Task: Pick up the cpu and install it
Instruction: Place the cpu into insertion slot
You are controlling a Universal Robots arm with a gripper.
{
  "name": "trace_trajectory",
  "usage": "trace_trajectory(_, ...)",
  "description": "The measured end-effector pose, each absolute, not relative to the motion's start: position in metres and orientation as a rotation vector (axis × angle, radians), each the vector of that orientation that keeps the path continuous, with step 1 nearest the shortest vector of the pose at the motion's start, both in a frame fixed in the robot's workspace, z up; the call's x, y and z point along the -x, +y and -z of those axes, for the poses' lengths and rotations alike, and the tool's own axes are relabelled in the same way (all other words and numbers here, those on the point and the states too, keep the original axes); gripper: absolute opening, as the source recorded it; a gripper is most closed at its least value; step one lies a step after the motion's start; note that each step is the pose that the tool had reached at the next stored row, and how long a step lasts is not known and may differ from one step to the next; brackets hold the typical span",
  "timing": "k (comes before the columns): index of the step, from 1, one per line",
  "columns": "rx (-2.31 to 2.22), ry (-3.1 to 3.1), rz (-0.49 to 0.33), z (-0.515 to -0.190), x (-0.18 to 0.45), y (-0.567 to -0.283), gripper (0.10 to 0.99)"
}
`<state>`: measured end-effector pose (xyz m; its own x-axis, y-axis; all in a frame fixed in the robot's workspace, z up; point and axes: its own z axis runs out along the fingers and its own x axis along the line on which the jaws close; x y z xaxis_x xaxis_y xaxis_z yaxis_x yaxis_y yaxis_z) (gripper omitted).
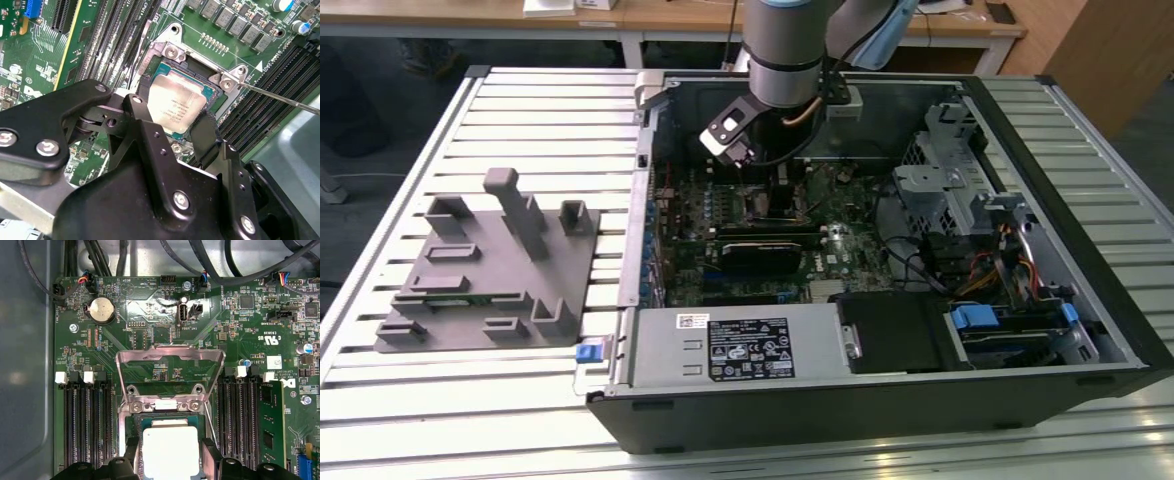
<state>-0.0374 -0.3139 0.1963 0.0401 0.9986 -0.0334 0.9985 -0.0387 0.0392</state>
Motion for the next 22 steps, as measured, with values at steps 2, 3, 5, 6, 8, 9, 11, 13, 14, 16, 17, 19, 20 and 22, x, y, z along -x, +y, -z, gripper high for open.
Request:
trace_trajectory(2, -2.228, 2.142, -0.005, -0.1963, 0.0374, -0.3139, 0.6)
trace_trajectory(3, -2.228, 2.142, -0.005, -0.1964, 0.0374, -0.3139, 0.6)
trace_trajectory(5, -2.228, 2.142, -0.005, -0.1963, 0.0374, -0.3135, 0.6)
trace_trajectory(6, -2.228, 2.142, -0.006, -0.1963, 0.0374, -0.3133, 0.6)
trace_trajectory(8, -2.229, 2.143, -0.008, -0.196, 0.0374, -0.313, 0.6)
trace_trajectory(9, -2.23, 2.143, -0.009, -0.196, 0.0374, -0.3129, 0.6)
trace_trajectory(11, -2.231, 2.144, -0.011, -0.1958, 0.0374, -0.3127, 0.6)
trace_trajectory(13, -2.233, 2.146, -0.015, -0.1955, 0.0374, -0.3123, 0.6)
trace_trajectory(14, -2.234, 2.147, -0.017, -0.1954, 0.0374, -0.3122, 0.6)
trace_trajectory(16, -2.235, 2.148, -0.018, -0.1954, 0.0374, -0.3122, 0.6)
trace_trajectory(17, -2.235, 2.148, -0.018, -0.1954, 0.0374, -0.3122, 0.6)
trace_trajectory(19, -2.235, 2.148, -0.019, -0.1953, 0.0374, -0.3122, 0.6)
trace_trajectory(20, -2.235, 2.148, -0.019, -0.1953, 0.0374, -0.3122, 0.6)
trace_trajectory(22, -2.235, 2.148, -0.018, -0.1964, 0.0374, -0.3123, 0.6)
